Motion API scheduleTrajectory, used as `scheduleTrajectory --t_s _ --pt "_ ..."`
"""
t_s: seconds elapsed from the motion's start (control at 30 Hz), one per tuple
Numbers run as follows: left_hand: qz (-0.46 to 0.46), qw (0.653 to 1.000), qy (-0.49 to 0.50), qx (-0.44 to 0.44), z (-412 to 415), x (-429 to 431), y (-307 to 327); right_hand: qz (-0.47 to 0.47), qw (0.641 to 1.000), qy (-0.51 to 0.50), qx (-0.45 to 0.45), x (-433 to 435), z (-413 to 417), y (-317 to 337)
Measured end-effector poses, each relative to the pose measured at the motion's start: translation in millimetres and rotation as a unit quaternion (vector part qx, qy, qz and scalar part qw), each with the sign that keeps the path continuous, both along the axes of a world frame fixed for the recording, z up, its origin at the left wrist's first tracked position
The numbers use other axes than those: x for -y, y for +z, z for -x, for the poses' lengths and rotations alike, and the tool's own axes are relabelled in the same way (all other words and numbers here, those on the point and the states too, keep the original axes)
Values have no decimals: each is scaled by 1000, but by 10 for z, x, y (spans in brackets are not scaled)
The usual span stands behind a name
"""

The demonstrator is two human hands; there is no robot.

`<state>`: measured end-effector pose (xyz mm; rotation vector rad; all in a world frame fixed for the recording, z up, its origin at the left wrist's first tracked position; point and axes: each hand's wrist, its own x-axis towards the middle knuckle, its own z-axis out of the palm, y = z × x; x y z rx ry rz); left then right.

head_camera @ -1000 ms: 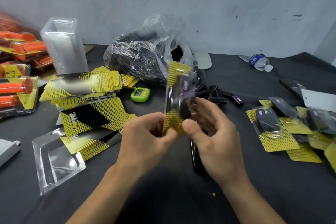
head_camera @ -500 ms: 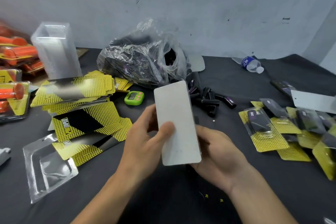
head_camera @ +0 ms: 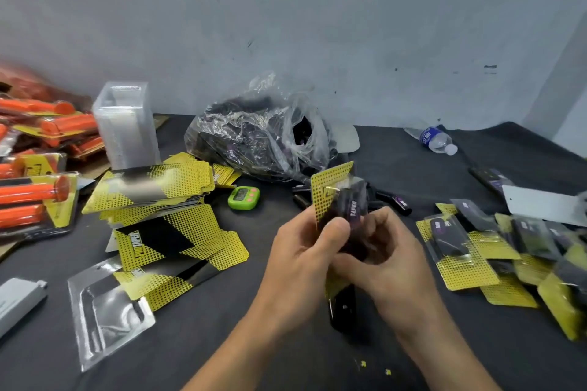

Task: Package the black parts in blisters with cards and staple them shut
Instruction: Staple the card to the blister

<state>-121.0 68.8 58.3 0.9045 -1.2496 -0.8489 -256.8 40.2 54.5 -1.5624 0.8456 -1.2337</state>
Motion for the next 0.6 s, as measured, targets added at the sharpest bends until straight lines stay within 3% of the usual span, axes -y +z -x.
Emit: scheduleTrajectory --t_s 0.1,0.2,0.3,0.4,0.6 --pt "-100 986 -9 -131 175 119 23 44 990 -101 -84 0 133 -10" --pt "-147 952 -92 -253 281 195 67 6 993 -111 -45 18 363 -30" --pt "-157 954 -147 -209 381 279 90 -53 995 -80 -1 79 608 -52" --pt "-184 969 -116 -118 522 423 115 -58 991 -103 -56 94 863 -48" --pt "-259 961 -86 -52 999 699 177 -56 972 -188 -132 77 1316 -121"
